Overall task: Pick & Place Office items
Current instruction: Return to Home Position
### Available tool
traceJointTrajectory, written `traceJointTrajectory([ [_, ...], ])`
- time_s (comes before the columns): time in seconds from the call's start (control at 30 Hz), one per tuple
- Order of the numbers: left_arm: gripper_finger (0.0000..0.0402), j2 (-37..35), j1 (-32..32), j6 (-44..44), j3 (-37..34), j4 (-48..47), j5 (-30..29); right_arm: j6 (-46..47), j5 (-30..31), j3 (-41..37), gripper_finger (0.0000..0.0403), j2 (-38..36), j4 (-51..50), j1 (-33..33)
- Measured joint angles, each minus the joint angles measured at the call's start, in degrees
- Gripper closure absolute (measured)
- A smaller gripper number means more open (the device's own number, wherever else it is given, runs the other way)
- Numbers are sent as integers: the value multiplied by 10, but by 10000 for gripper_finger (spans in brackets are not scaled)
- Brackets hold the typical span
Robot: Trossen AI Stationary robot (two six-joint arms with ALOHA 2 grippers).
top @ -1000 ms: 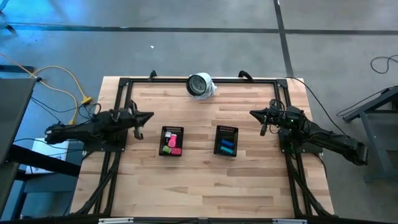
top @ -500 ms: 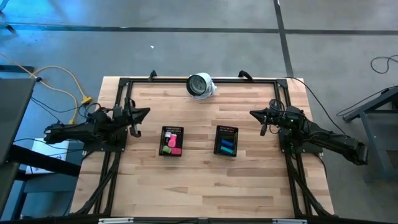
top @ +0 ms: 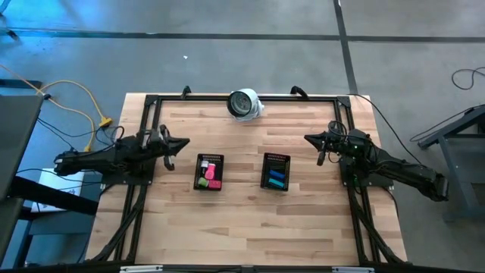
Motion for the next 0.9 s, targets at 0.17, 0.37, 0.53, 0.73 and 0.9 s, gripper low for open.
traceJointTrajectory([
  [0.17,401,0,0,6,0,-28,20,0,-1,0,398,0,0,0],
  [0.37,401,0,0,49,0,-51,72,0,-1,0,398,0,0,0],
  [0.53,401,0,0,67,0,-52,84,0,-1,0,398,0,0,0],
  [0.73,401,0,0,67,0,-52,83,0,-1,0,398,0,0,0],
  [0.9,401,0,0,67,0,-52,83,0,-1,0,398,0,0,0],
])
